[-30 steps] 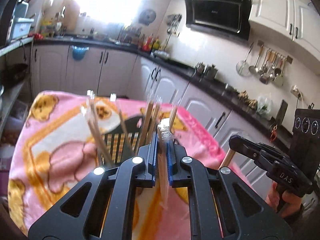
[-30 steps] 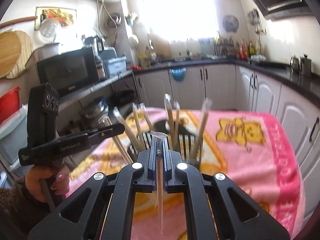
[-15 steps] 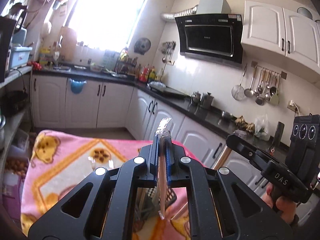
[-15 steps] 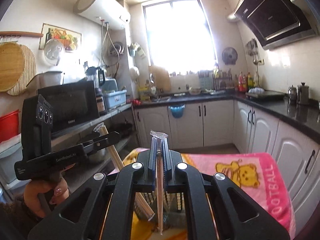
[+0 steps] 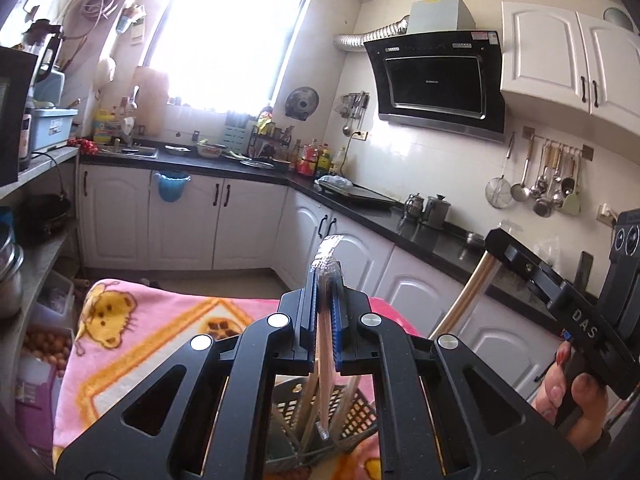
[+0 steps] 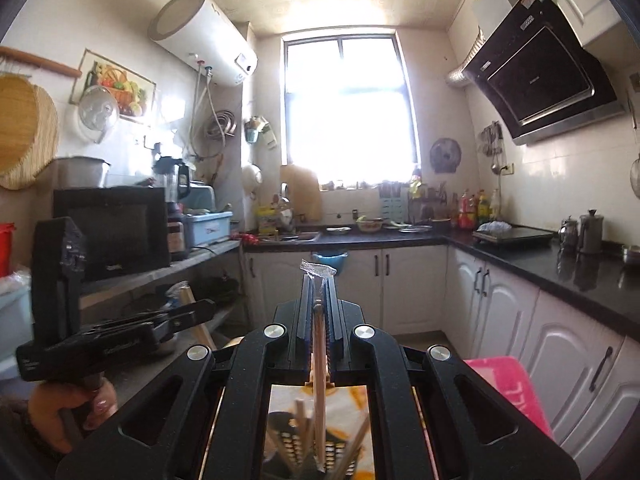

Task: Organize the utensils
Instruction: 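Lift the left tool's chopstick above the caddy while the right tool carries its own, then open the left tool over the caddy while the right tool releases its chopstick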

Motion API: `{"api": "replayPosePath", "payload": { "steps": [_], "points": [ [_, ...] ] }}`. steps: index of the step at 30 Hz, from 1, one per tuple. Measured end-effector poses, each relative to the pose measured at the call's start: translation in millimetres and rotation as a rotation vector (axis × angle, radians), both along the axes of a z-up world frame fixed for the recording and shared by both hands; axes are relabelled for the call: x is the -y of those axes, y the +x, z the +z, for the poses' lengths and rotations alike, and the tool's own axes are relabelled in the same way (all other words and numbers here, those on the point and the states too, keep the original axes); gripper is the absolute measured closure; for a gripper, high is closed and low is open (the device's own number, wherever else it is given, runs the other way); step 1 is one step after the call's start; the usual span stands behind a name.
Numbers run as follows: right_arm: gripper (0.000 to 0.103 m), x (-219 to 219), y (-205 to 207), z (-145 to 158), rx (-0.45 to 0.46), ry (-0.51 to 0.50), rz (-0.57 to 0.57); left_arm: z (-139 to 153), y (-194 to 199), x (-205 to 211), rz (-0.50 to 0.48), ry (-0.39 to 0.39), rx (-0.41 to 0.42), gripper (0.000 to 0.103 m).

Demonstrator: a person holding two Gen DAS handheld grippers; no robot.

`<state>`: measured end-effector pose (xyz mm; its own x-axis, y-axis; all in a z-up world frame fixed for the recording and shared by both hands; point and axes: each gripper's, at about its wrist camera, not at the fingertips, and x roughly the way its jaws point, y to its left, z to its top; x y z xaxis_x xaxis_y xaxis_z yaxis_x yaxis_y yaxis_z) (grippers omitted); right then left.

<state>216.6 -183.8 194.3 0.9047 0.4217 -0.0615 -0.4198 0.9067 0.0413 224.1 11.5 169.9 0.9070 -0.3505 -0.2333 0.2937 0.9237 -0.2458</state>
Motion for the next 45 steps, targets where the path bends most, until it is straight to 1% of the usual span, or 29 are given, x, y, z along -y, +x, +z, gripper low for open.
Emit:
{"api": "replayPosePath", "payload": {
  "steps": [6, 16, 22, 29, 38, 41, 45],
  "points": [
    [0.097, -3, 19, -27, -0.029, -0.001, -0.011, -20, 8, 6, 0.016, 0.017, -0.020, 0.100],
    [0.097, -15, 34, -60, -0.083, 0.008, 0.020, -52, 16, 22, 0.007, 0.064, -0.057, 0.100],
    [0.097, -17, 39, -75, -0.126, 0.027, 0.034, -71, 21, 25, 0.001, 0.076, -0.092, 0.100],
    [0.097, -22, 45, -90, -0.180, 0.020, 0.038, -88, 25, 26, -0.003, 0.082, -0.124, 0.100],
    [0.097, -21, 49, -104, -0.251, 0.011, 0.023, -101, 26, 28, -0.016, 0.095, -0.174, 0.100],
    [0.097, -17, 49, -107, -0.269, 0.010, 0.019, -101, 24, 27, -0.014, 0.098, -0.183, 0.096],
    [0.096, -14, 47, -109, -0.285, 0.007, 0.017, -101, 22, 25, -0.011, 0.102, -0.194, 0.086]
  ]
}}
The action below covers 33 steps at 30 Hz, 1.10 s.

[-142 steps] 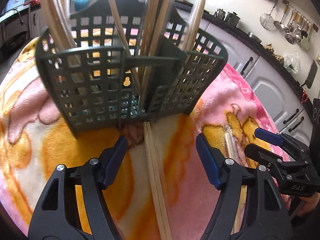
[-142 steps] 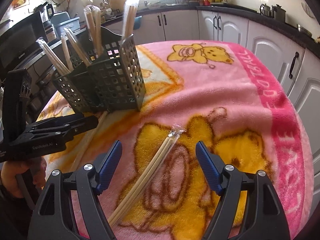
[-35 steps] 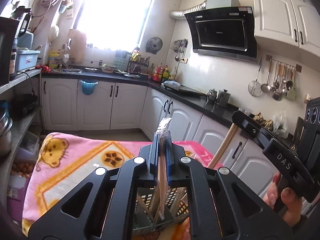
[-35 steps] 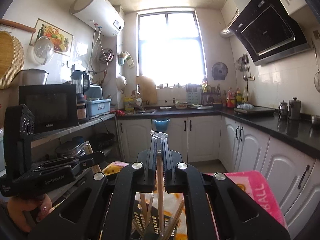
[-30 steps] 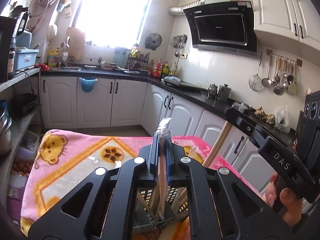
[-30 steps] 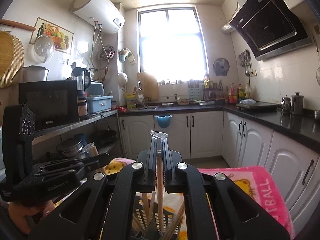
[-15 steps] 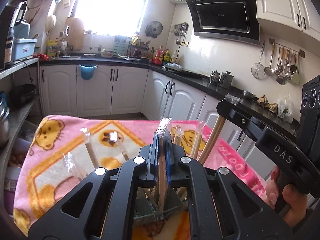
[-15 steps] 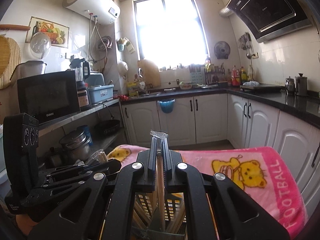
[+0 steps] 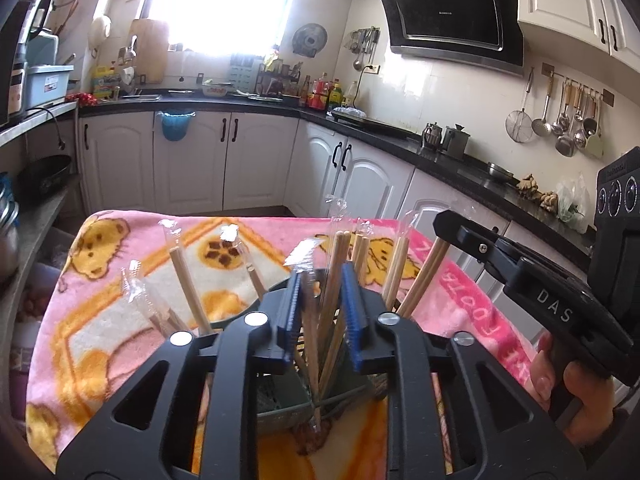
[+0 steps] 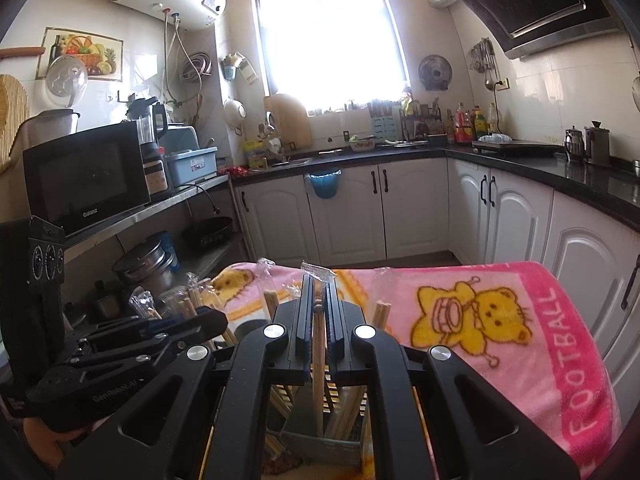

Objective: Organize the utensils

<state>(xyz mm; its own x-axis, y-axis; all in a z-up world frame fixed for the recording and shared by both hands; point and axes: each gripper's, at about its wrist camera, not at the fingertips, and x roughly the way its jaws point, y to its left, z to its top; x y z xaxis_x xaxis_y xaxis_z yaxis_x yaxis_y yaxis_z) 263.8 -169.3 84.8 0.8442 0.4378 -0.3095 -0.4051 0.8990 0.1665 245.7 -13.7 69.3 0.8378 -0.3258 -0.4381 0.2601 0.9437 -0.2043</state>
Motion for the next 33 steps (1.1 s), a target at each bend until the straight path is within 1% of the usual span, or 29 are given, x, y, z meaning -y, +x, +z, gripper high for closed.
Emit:
{"api": "replayPosePath", "payload": {
  "steps": [1, 3, 4, 7, 9, 10, 14, 16, 20, 23, 25, 29, 30, 33],
  "points": [
    [0.096, 1, -1, -1, -0.005, 0.000, -0.002, 0, -1, -1, 0.001, -0.001, -0.003, 0.083],
    [0.085, 4, -2, -2, -0.012, 0.003, -0.008, 0, -3, -2, 0.002, -0.003, -0.006, 0.078],
    [0.083, 5, -2, -2, -0.016, 0.006, -0.009, 0, -5, -3, 0.003, -0.004, -0.009, 0.074],
    [0.080, 9, -6, -4, -0.023, 0.006, -0.016, 1, -10, -6, 0.005, -0.006, -0.010, 0.069],
    [0.075, 12, -9, -4, -0.027, 0.008, -0.022, 2, -13, -8, 0.007, -0.006, -0.010, 0.065],
    [0.074, 14, -10, -4, -0.029, 0.011, -0.023, 3, -15, -9, 0.009, -0.006, -0.009, 0.061],
    [0.071, 18, -17, -5, -0.034, 0.008, -0.030, 6, -22, -12, 0.018, -0.008, -0.004, 0.054],
    [0.068, 20, -21, -5, -0.034, 0.006, -0.032, 6, -26, -15, 0.022, -0.013, -0.001, 0.047],
    [0.066, 25, -31, -4, -0.026, 0.006, -0.035, 9, -35, -19, 0.033, -0.019, 0.003, 0.041],
    [0.062, 28, -38, -3, -0.022, 0.007, -0.040, 11, -43, -23, 0.040, -0.029, 0.006, 0.036],
    [0.059, 30, -45, -1, -0.018, 0.005, -0.043, 12, -47, -25, 0.045, -0.031, 0.010, 0.029],
    [0.053, 32, -60, 3, -0.002, 0.004, -0.038, 15, -59, -28, 0.056, -0.038, 0.017, 0.021],
    [0.050, 32, -64, 3, 0.000, 0.002, -0.038, 15, -62, -28, 0.059, -0.037, 0.019, 0.017],
    [0.046, 31, -75, 5, 0.009, -0.005, -0.031, 15, -70, -29, 0.061, -0.036, 0.022, 0.012]
  ]
}}
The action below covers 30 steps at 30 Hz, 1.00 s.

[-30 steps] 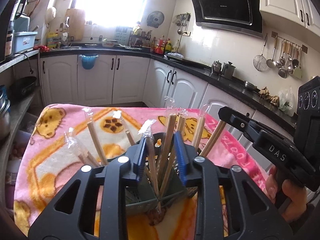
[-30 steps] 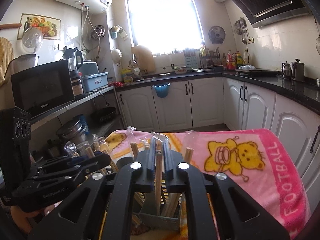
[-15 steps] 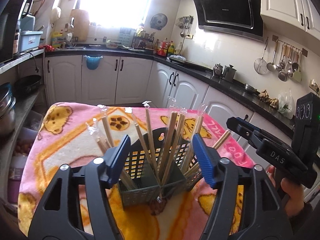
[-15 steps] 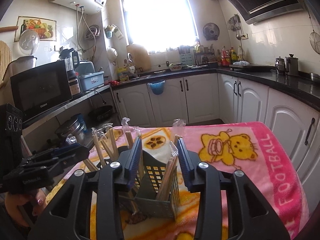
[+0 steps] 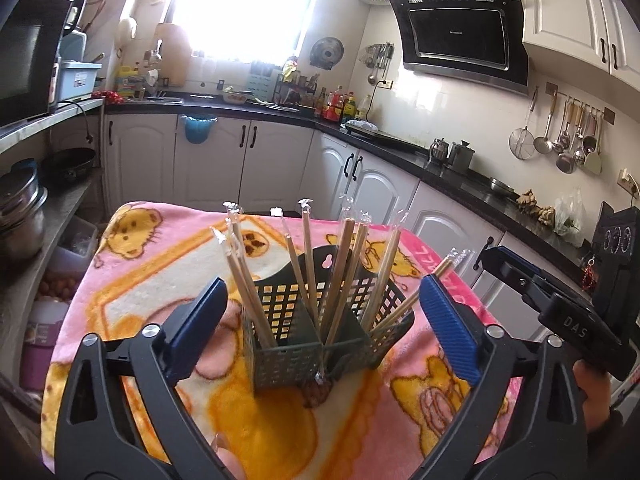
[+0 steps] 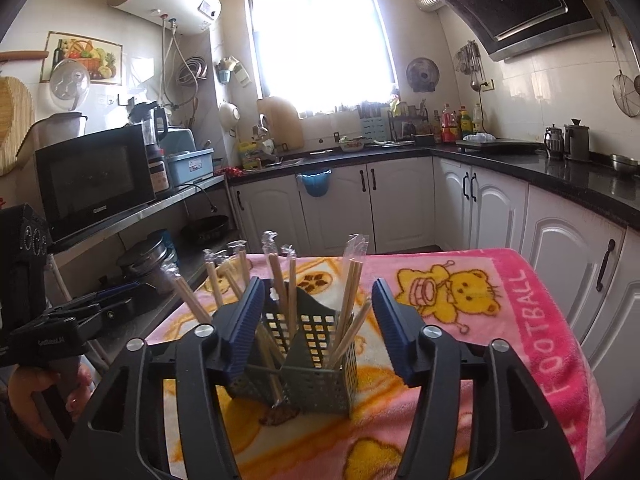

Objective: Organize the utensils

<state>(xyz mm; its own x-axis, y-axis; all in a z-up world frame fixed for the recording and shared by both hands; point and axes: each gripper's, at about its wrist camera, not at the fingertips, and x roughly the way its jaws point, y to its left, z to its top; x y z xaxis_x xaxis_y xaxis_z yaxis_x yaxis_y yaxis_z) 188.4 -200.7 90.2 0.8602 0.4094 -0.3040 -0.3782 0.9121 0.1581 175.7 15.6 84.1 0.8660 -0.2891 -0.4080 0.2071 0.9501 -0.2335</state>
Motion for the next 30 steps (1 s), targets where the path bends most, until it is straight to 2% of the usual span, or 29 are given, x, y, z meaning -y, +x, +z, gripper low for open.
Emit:
{"api": "replayPosePath", "payload": {
  "steps": [12, 18, 30],
  "points": [
    [0.019, -8, -43, -9, 0.030, -0.060, 0.006, -14, -30, 2, 0.010, 0.013, -0.017, 0.011],
    [0.011, -10, -60, -25, 0.014, -0.066, 0.000, -29, -40, 3, 0.016, 0.024, -0.043, 0.011],
    [0.008, -13, -74, -62, -0.067, -0.072, -0.016, -60, -56, 3, 0.022, 0.007, -0.074, 0.011]
  ]
}}
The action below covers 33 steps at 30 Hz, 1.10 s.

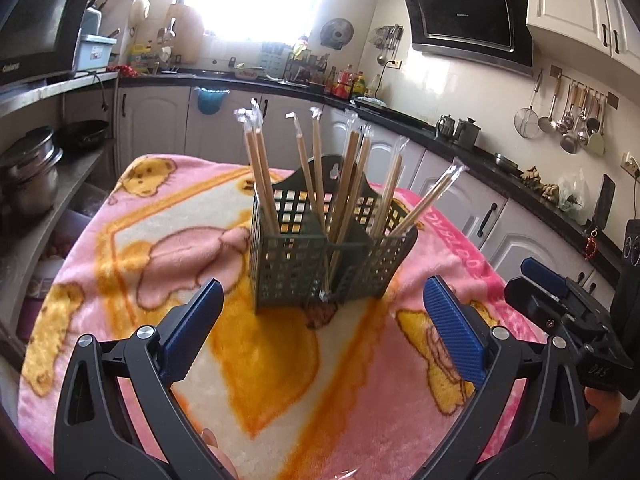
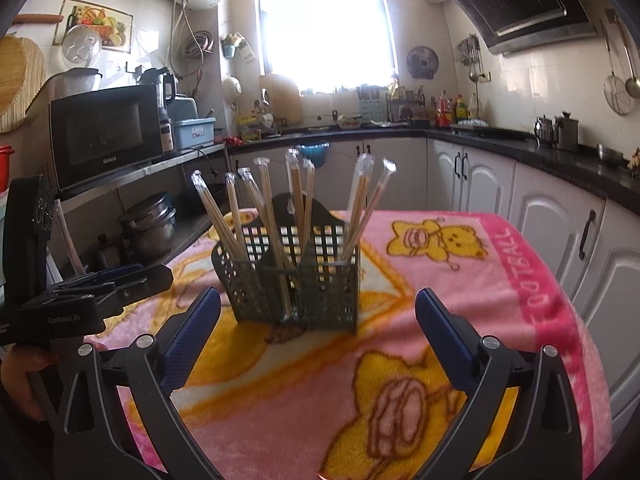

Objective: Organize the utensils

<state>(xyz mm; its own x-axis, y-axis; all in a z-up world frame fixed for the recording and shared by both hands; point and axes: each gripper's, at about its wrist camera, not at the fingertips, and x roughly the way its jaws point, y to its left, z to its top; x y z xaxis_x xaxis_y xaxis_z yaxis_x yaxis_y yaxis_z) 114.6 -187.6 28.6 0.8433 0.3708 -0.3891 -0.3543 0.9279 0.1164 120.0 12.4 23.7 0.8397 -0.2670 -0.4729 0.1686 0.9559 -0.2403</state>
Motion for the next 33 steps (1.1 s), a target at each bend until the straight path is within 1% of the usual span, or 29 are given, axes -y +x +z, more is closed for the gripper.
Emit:
{"api": "replayPosePath", "payload": {
  "steps": [5, 10, 18, 33],
  "points": [
    [0.008, -1, -3, -11, -0.016, -0.001, -0.010, -13, -7, 1, 0.006, 0.014, -0.012, 0.011],
    [0.008, 1, -8, -20, 0.003, -0.005, -0.028, -24, -11, 0, 0.017, 0.019, -0.010, 0.011],
    [0.007, 4, -18, -29, 0.066, -0.020, -0.059, -32, -20, 3, 0.044, 0.053, 0.034, 0.011],
    [0.007, 5, -37, -44, 0.189, -0.011, -0.116, -46, -31, 0, 0.078, 0.053, 0.140, 0.011]
  ]
}}
